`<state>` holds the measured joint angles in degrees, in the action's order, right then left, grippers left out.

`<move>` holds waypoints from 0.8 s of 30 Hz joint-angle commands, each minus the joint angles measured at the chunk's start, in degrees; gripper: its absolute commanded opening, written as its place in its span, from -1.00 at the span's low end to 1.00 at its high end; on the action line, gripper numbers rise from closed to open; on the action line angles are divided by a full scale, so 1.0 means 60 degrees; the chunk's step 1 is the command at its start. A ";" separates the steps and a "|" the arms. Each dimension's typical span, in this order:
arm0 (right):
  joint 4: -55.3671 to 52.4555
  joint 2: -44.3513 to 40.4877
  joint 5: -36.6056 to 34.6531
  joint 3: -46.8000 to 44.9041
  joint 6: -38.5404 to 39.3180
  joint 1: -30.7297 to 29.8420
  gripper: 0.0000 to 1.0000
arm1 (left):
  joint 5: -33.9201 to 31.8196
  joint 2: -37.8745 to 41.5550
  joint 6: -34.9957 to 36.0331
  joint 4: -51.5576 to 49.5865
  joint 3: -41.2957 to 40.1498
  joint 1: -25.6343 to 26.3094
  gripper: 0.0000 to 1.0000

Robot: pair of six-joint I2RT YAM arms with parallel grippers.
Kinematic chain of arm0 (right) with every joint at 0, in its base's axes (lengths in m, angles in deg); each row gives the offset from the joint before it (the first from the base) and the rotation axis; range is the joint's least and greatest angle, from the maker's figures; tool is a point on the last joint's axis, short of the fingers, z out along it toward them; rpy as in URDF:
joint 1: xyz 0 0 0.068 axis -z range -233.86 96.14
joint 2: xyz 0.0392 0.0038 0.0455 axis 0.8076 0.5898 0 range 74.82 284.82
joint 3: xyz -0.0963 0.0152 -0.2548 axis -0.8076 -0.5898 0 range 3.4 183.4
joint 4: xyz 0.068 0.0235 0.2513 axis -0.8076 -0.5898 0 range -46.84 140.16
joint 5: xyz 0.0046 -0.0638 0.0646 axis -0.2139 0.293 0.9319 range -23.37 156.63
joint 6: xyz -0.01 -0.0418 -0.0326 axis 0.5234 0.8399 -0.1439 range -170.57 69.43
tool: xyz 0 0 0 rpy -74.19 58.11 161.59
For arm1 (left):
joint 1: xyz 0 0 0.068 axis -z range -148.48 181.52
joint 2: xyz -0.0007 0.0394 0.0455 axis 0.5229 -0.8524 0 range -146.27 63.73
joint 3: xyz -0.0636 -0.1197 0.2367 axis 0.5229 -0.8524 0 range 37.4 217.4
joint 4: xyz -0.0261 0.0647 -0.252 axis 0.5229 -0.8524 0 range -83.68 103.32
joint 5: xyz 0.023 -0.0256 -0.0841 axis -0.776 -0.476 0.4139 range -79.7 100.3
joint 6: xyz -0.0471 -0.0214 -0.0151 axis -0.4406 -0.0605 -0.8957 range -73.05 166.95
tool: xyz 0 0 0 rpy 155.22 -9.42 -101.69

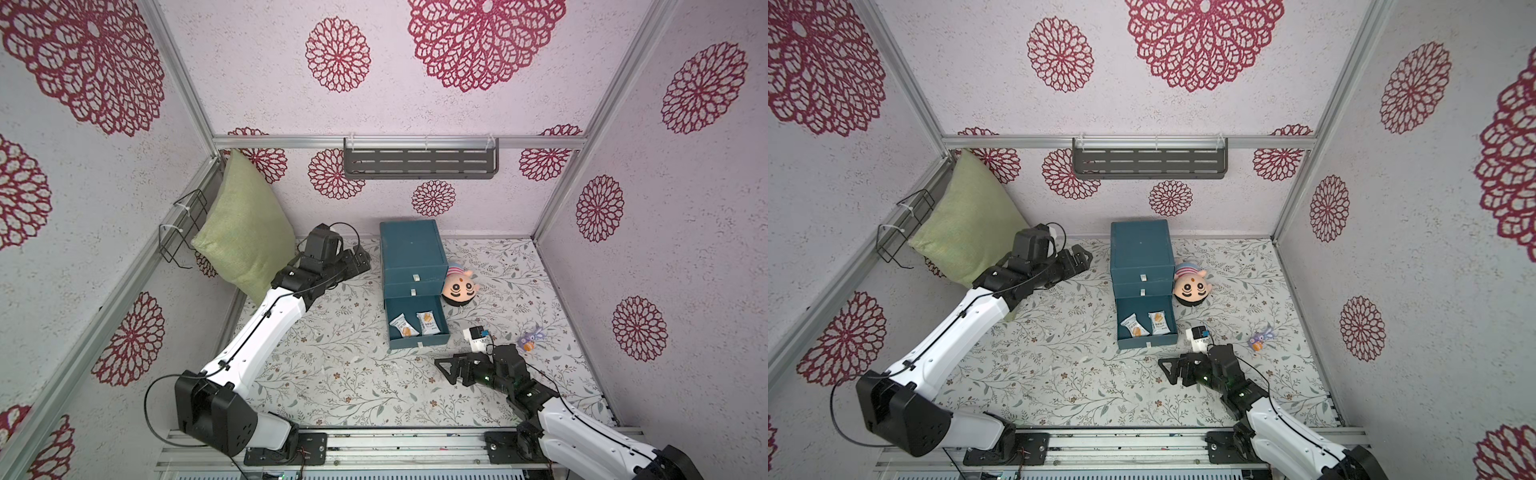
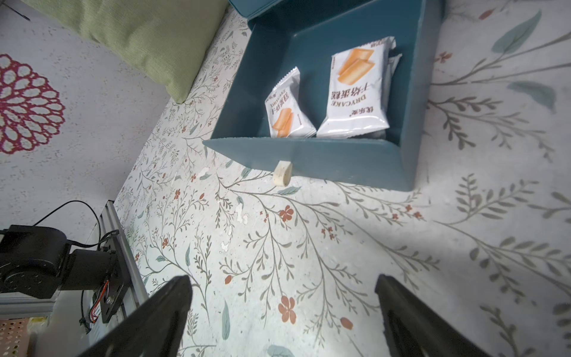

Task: Place the cookies into the drawer by color
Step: Close the drawer in the storage box.

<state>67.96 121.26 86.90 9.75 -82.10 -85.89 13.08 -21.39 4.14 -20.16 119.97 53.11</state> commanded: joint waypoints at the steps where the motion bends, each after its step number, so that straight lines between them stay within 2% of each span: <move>1: 0.0580 0.0197 0.0166 -0.0014 -0.0215 -0.0007 0.98 | 0.0391 -0.0952 0.0668 -0.1009 0.1099 -0.0069 0.95; 7: 0.0956 0.0499 0.0261 -0.0202 -0.0333 -0.0072 0.98 | 0.0690 -0.2115 0.0978 -0.1389 0.2273 -0.0079 0.95; 12: 0.1213 0.0840 0.0271 -0.0238 -0.0312 -0.0137 0.98 | 0.1347 -0.3007 0.1079 -0.1537 0.2954 -0.0072 0.95; 20: 0.1987 0.1795 -0.0108 -0.0083 -0.0459 -0.0552 0.92 | 0.1947 -0.3827 0.1093 -0.1338 0.3144 -0.0065 0.95; 24: 0.2079 0.2369 -0.0635 0.0253 -0.0459 -0.0754 0.80 | 0.2004 -0.4062 0.1166 -0.1412 0.3183 -0.0038 0.96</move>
<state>77.31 134.00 86.05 8.78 -84.24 -89.70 24.23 -44.80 9.71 -27.70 138.04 53.06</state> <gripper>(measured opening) 0.909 0.978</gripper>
